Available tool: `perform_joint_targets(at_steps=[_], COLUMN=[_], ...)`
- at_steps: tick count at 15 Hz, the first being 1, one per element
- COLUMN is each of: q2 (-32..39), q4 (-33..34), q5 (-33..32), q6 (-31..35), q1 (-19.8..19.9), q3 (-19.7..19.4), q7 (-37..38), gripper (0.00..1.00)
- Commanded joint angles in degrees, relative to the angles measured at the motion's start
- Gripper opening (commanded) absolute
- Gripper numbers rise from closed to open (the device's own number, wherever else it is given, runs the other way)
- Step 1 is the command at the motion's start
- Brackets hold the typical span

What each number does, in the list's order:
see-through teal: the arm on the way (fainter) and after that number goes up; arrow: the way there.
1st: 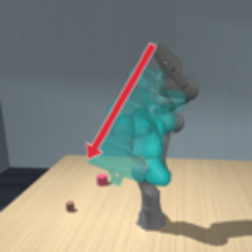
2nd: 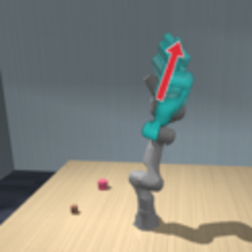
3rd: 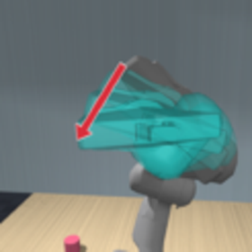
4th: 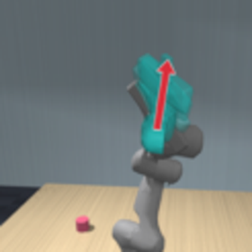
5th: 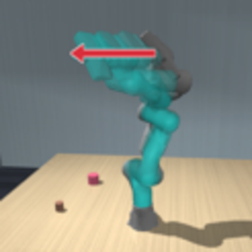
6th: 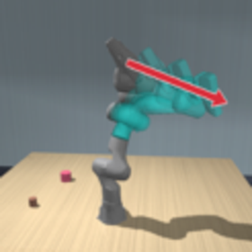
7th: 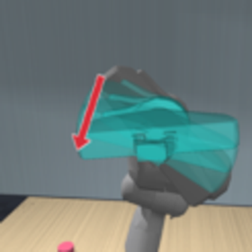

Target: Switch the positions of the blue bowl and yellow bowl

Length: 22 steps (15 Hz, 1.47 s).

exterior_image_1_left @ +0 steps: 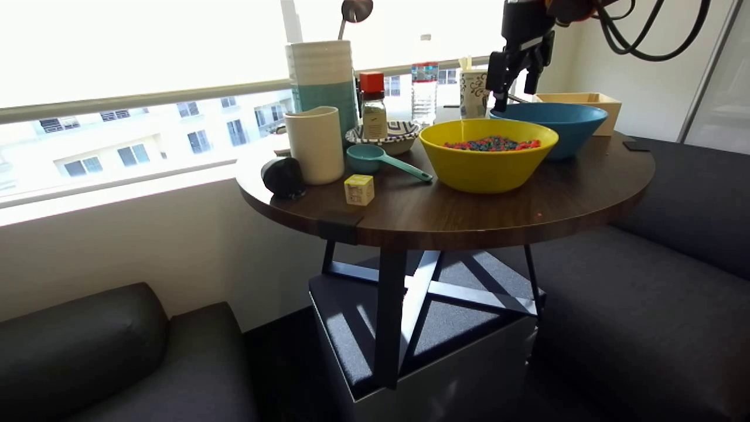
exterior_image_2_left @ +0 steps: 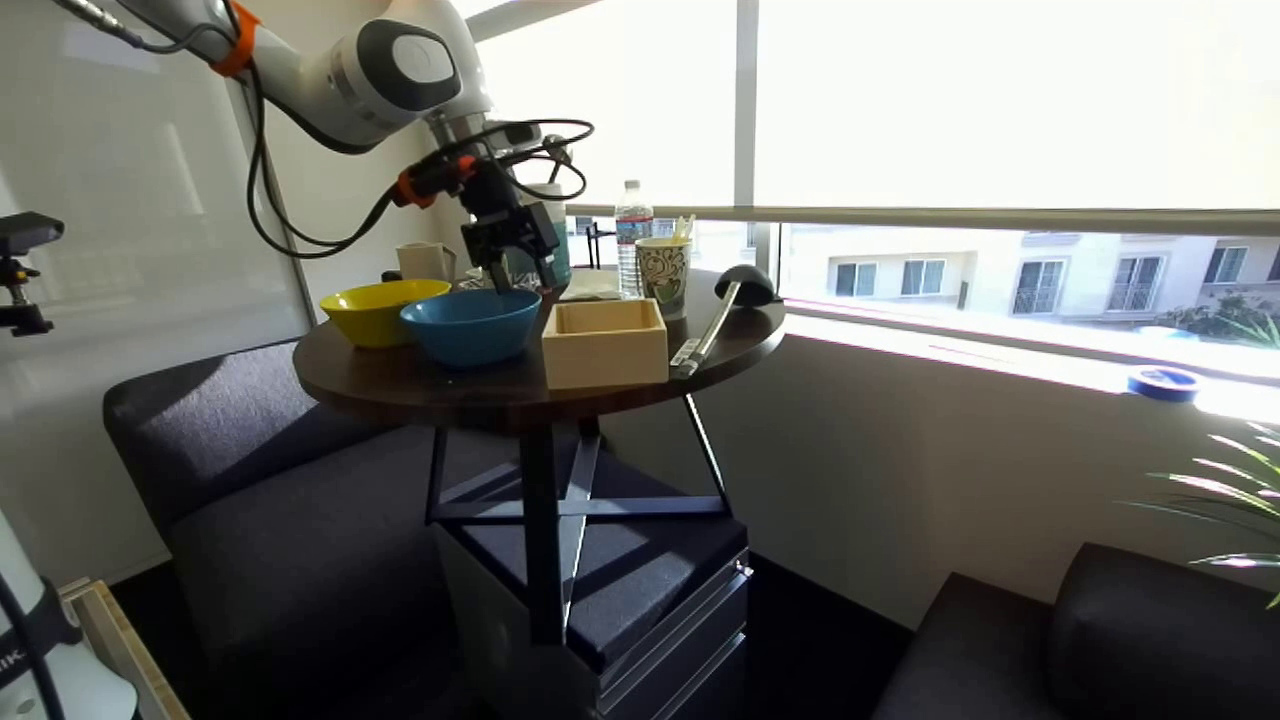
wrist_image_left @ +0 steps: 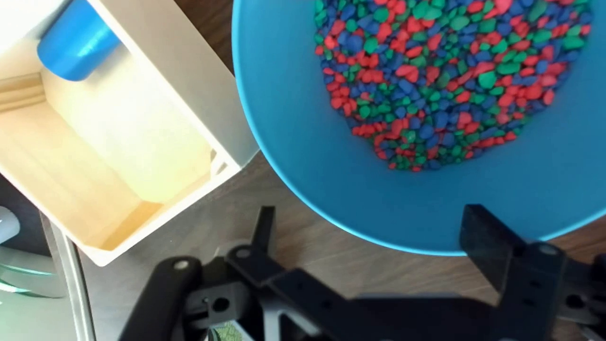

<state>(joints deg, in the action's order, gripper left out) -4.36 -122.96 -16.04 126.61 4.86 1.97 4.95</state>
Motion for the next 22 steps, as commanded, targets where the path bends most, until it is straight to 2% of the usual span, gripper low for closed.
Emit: perform_joint_targets(at_steps=[1, 9, 11, 16, 22], q2=[2.0, 3.2, 0.3, -6.7, -18.8], q4=[2.8, 4.8, 2.8, -2.3, -12.1], q5=[-1.8, -2.1, -2.9, 6.0, 8.1], q6=[1.7, 3.9, 3.7, -0.6, -3.7], q1=[-1.3, -1.5, -2.1, -5.2, -7.2], q3=[-0.6, -1.2, -0.7, 0.6, 2.8], q7=[2.2, 2.8, 4.2, 1.9, 5.2], gripper=[1.00, 1.00, 1.00, 1.00, 1.00])
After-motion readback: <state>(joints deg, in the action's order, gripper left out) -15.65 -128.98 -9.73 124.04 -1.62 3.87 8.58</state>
